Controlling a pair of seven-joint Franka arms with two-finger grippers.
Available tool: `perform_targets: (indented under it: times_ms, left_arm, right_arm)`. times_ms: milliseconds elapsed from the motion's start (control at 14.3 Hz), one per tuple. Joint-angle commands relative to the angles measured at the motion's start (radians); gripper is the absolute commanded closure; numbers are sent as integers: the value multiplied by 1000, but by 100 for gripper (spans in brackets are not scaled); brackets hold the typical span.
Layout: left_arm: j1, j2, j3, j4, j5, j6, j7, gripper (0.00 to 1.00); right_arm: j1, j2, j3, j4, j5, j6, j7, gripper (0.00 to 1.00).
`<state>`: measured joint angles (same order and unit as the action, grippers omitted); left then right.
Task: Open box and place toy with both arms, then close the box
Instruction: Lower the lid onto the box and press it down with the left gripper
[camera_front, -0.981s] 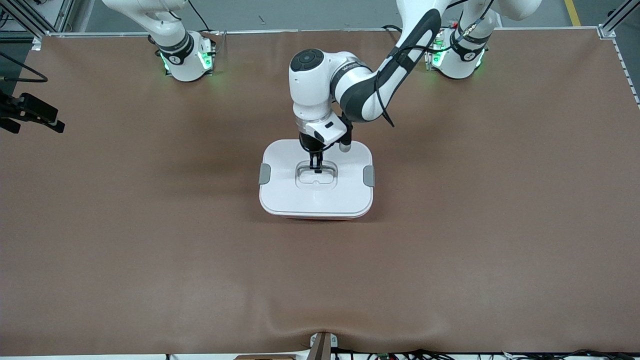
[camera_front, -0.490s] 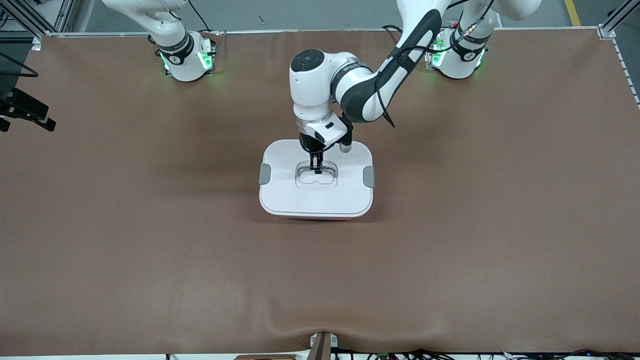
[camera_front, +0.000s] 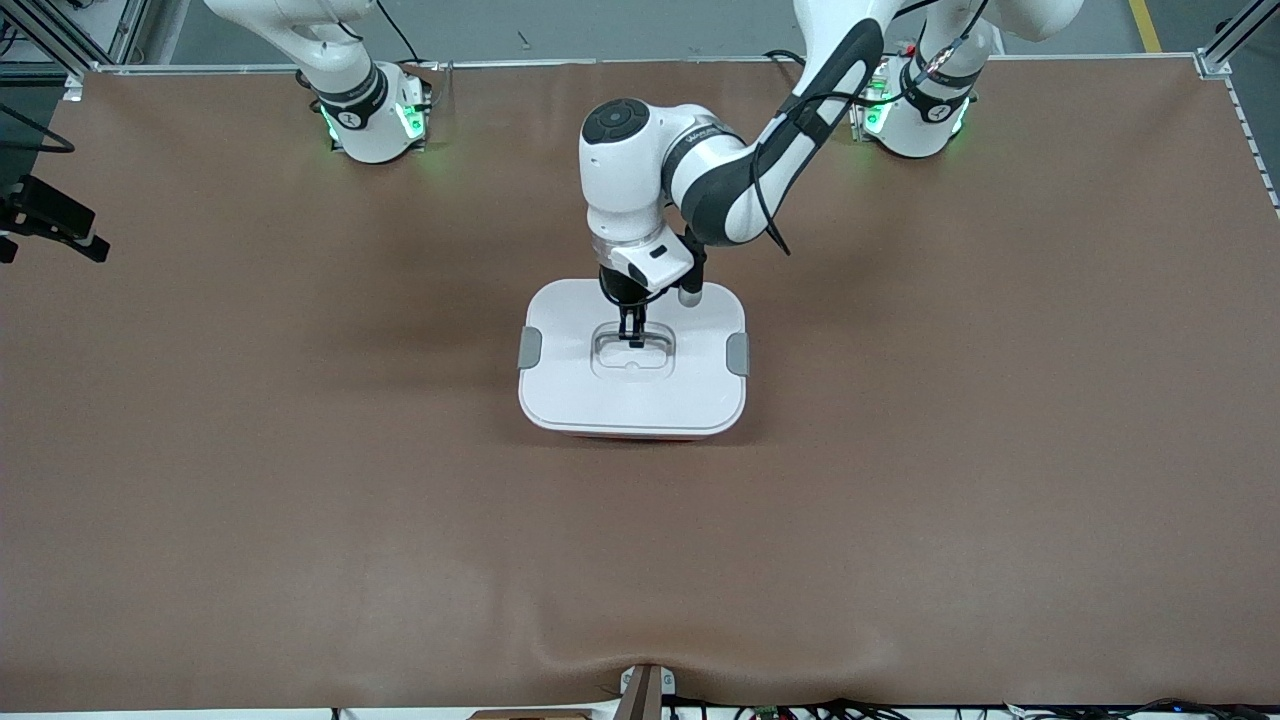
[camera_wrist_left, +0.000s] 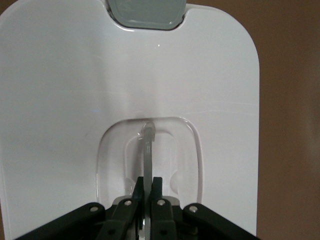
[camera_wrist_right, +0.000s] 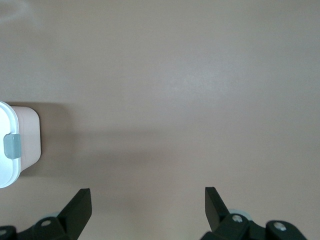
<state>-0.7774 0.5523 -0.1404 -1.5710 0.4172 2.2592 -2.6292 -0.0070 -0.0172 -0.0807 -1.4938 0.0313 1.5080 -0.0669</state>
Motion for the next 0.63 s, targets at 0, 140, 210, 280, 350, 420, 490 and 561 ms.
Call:
perform_targets:
  times_ms: [0, 140, 210, 280, 350, 420, 490, 561]
  left_arm:
    - [7, -12, -4, -14, 6, 3, 15, 89]
    - [7, -12, -4, -14, 6, 3, 15, 55]
    - [6, -12, -4, -14, 6, 2, 18, 35]
    - [6, -14, -4, -12, 6, 2, 35, 16]
    - [6, -17, -5, -9, 6, -3, 47, 0]
    - [6, -28, -7, -11, 5, -7, 49, 0]
    - [7, -32, -7, -11, 3, -10, 49, 0]
    - [6, -43, -7, -11, 3, -24, 49, 0]
  right_arm:
    - [-7, 6, 9, 23, -14, -17, 7, 0]
    - [-5, 9, 9, 21, -14, -28, 9, 0]
    - [-5, 9, 9, 21, -14, -28, 9, 0]
    - [-7, 9, 9, 21, -14, -28, 9, 0]
    - [-7, 9, 9, 23, -14, -28, 7, 0]
    - [-7, 9, 9, 23, -14, -28, 7, 0]
    - [-7, 9, 9, 23, -14, -28, 7, 0]
    - [-7, 9, 9, 23, -14, -29, 7, 0]
